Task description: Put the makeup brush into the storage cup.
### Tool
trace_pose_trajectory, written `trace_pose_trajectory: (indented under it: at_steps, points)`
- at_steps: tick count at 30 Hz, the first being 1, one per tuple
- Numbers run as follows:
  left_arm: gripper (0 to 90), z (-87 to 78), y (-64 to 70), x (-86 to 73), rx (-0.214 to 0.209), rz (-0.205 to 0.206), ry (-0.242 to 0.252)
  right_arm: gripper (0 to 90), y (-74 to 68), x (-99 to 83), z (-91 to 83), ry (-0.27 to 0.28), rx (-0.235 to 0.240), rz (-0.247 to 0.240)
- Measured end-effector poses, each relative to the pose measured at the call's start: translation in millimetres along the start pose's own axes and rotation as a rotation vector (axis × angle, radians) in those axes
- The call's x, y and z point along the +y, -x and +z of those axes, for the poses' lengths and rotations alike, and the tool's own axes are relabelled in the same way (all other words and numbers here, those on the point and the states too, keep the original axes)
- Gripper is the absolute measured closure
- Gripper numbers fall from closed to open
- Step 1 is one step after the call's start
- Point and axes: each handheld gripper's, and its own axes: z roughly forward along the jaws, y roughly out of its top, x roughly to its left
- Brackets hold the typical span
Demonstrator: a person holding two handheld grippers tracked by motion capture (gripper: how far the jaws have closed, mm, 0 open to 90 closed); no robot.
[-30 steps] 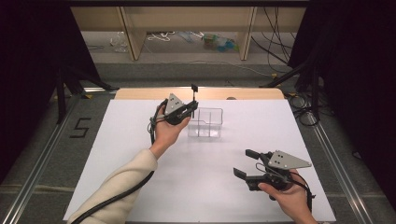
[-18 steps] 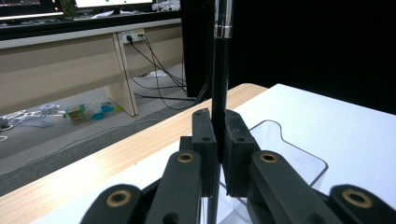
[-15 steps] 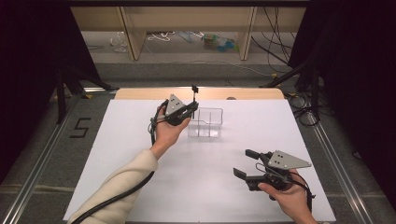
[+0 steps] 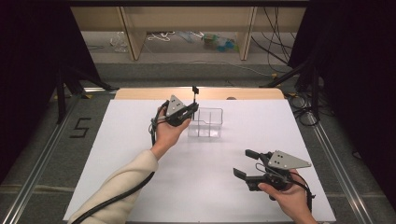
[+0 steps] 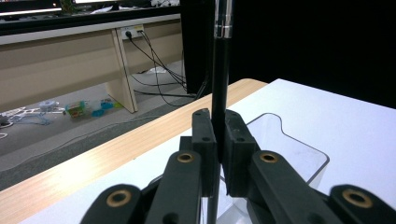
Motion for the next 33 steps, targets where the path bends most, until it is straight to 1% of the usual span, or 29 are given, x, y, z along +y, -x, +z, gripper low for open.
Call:
trace_pose_trajectory:
  at_steps: [1,3,7,9,11,15,18,22,23,25,26,28,33]
  points:
    - [85.0,0.3,-0.1,-0.2,-0.001,0.001,0.001,21.0,0.1,-0.1,0.1,0.001,-0.001,-0.005]
    - [85.0,0.5,-0.3,-0.4,-0.002,0.007,-0.001,21.0,0.0,-0.1,0.1,-0.002,0.005,0.002]
    - [85.0,0.7,-0.6,-0.8,-0.002,0.012,-0.004,21.0,0.2,-0.1,0.2,0.0,0.0,-0.006]
    - [85.0,0.9,-0.6,-1.1,-0.002,0.011,-0.004,21.0,0.0,0.1,-0.4,-0.007,0.003,0.0]
    - [85.0,1.0,-0.5,-1.4,-0.001,0.01,-0.005,21.0,0.2,-0.2,0.2,0.001,0.0,-0.005]
    - [85.0,1.5,-0.8,-2.5,-0.002,0.016,-0.009,21.0,0.2,-0.3,0.4,-0.001,0.009,0.0]
    - [85.0,1.9,-0.9,-3.1,-0.002,0.019,-0.01,21.0,-0.3,0.0,-0.1,-0.005,0.003,0.003]
    - [85.0,2.0,-1.1,-3.5,-0.002,0.025,-0.013,21.0,0.0,-0.2,0.2,-0.004,0.007,-0.001]
    - [85.0,2.1,-1.1,-3.7,-0.002,0.026,-0.013,21.0,-0.3,0.0,-0.1,-0.007,0.009,0.004]
    - [85.0,2.4,-1.2,-4.0,-0.003,0.031,-0.016,21.0,0.4,-0.3,0.4,-0.002,0.005,-0.007]
    - [85.0,2.5,-1.3,-4.3,-0.003,0.033,-0.016,21.0,1.3,-0.3,0.9,0.007,0.002,-0.021]
    - [85.0,2.8,-1.6,-4.6,-0.004,0.038,-0.017,21.0,0.2,-0.3,0.4,-0.003,0.007,-0.005]
    - [85.0,3.2,-2.1,-5.2,-0.007,0.044,-0.019,21.0,0.1,-0.4,0.5,-0.004,0.007,-0.004]
